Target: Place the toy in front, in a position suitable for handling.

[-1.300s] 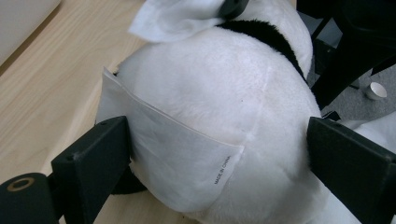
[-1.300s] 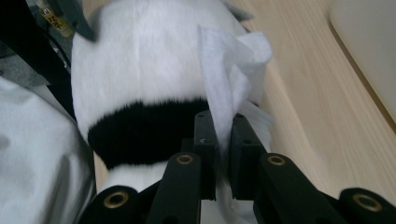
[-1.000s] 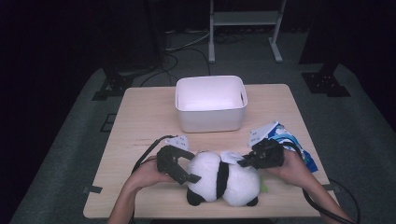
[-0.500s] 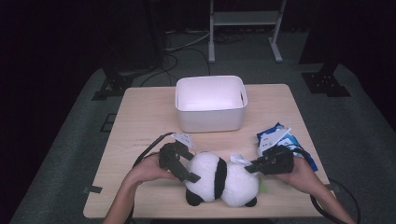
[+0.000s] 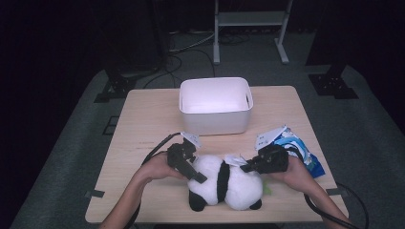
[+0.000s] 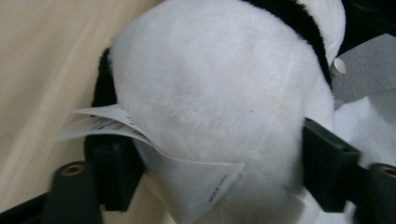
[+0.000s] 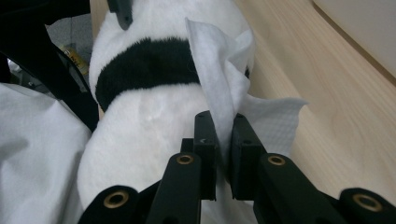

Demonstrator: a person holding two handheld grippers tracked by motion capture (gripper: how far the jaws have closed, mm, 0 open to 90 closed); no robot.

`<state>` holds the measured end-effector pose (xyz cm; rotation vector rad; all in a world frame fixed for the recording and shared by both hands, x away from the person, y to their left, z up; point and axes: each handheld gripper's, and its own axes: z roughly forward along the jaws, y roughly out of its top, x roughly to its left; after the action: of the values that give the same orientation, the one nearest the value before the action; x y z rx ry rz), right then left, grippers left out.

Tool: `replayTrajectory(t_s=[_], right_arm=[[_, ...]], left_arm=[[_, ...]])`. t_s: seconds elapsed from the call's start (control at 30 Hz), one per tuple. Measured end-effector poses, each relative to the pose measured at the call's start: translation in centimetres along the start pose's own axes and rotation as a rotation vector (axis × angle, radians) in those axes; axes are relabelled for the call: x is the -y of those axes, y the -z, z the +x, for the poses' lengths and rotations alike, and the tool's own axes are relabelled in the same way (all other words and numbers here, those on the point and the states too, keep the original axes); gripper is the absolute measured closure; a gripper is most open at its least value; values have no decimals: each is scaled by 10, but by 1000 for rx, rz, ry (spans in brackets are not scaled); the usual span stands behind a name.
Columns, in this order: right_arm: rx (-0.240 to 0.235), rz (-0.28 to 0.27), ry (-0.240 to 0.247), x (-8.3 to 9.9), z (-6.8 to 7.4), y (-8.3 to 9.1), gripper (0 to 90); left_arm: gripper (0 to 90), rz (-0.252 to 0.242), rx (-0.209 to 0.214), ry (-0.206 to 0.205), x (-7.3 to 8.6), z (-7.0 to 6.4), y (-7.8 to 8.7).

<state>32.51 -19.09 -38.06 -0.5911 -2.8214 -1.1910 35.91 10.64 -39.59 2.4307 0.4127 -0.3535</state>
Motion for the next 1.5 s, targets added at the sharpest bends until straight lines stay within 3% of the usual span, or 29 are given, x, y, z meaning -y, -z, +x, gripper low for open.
replayTrajectory(t_s=[0.17, 0.27, 0.33, 0.43, 0.53, 0.67, 0.83, 0.9, 0.97, 1.0, 1.03, 1.07, 1.13, 1.27, 1.5], right_arm=[[8, 3, 9, -8, -5, -3, 828], [21, 14, 6, -14, -11, -2, 827], [36, 28, 12, -19, -16, -3, 827], [26, 37, -5, -25, -24, -6, 828], [-8, 10, -15, -26, -25, -6, 832], [-40, 12, 9, -26, -16, -13, 832], [-57, 19, 41, -28, -3, -21, 832], [-58, 24, 65, -30, 2, -24, 832], [-62, 30, 83, -32, 8, -26, 831], [-64, 28, 84, -32, 8, -26, 831], [-64, 28, 84, -32, 8, -26, 831], [-64, 26, 80, -32, 8, -27, 832], [-63, 23, 74, -31, 7, -26, 832], [-70, 13, 70, -29, 6, -20, 832], [-54, 15, 52, -17, 9, 8, 833]], left_arm=[[375, -62, -48, -48, -1, 4, 7], [405, -58, -72, -74, -6, 6, 9], [445, -65, -118, -100, -12, 6, 11], [450, -40, -120, -99, -18, 6, 10], [434, -32, -105, -91, -17, 4, 12], [320, -18, -75, -72, -16, 4, 19], [194, -25, -101, -77, -23, -5, 32], [122, -5, -94, -94, -28, -7, 34], [81, 19, -80, -85, -32, -7, 31], [68, 57, -77, -82, -35, -4, 25], [28, 57, -77, -82, -35, -4, 25], [28, 98, -74, -92, -37, -1, 22], [36, 120, -63, -84, -40, 0, 12], [19, 152, -13, -67, -42, 5, -1], [8, 172, 23, -8, -40, 14, -8]])
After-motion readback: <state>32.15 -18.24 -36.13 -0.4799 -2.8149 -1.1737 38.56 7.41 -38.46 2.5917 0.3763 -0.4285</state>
